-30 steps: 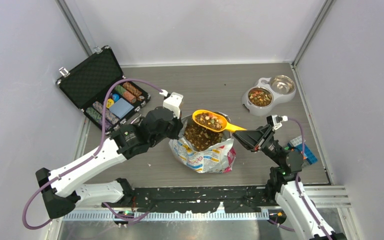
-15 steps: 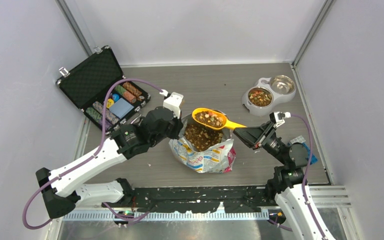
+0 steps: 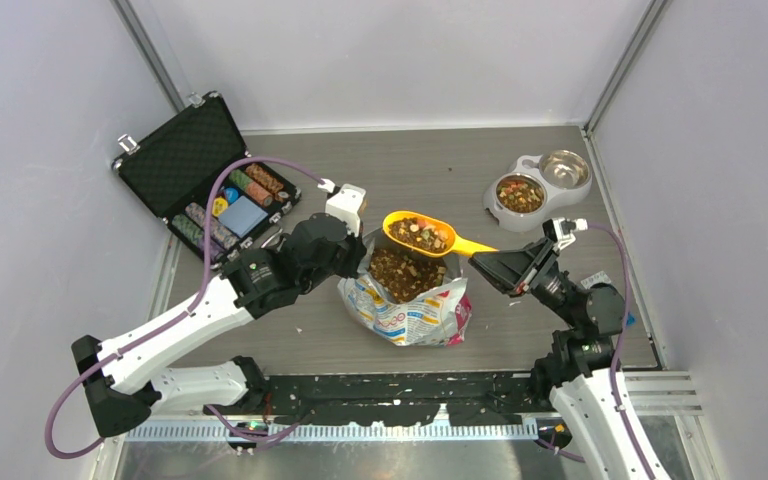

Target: Serve the pet food

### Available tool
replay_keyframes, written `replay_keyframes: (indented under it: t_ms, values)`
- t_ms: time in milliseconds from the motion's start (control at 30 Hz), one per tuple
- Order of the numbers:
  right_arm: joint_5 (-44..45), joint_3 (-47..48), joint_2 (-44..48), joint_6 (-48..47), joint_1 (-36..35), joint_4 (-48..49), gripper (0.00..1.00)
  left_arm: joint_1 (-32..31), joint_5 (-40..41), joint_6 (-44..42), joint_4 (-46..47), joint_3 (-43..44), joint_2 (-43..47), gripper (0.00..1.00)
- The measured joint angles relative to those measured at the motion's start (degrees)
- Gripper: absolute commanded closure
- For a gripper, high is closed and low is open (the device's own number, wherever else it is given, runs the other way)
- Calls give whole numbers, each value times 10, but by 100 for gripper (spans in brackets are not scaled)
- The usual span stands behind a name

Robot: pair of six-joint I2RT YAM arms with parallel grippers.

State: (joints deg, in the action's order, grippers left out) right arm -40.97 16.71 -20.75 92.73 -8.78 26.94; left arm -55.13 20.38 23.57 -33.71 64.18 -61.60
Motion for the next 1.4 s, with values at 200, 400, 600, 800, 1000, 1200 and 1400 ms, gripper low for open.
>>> replay_keyframes:
  t_ms: [200,400,600,800,1000,1200,1400]
  values:
    - [-2,26,-9,4,0,2,95,0,0,0,0,0,0,100]
    - [-3,58,-56,4,0,4,95,0,0,1,1,-3,3,100]
    - [-3,121,-116,2,0,19,95,0,-5,1,2,-15,21,100]
    - [-3,176,-189,7,19,60,95,0,-8,1,3,-24,34,100]
    - [-17,215,-247,29,92,95,95,0,-10,1,5,-36,50,100]
    - [-56,229,-267,70,235,150,95,0,-11,0,9,-41,55,100]
    - [-107,210,-329,186,374,306,95,0,-15,0,12,-43,56,100]
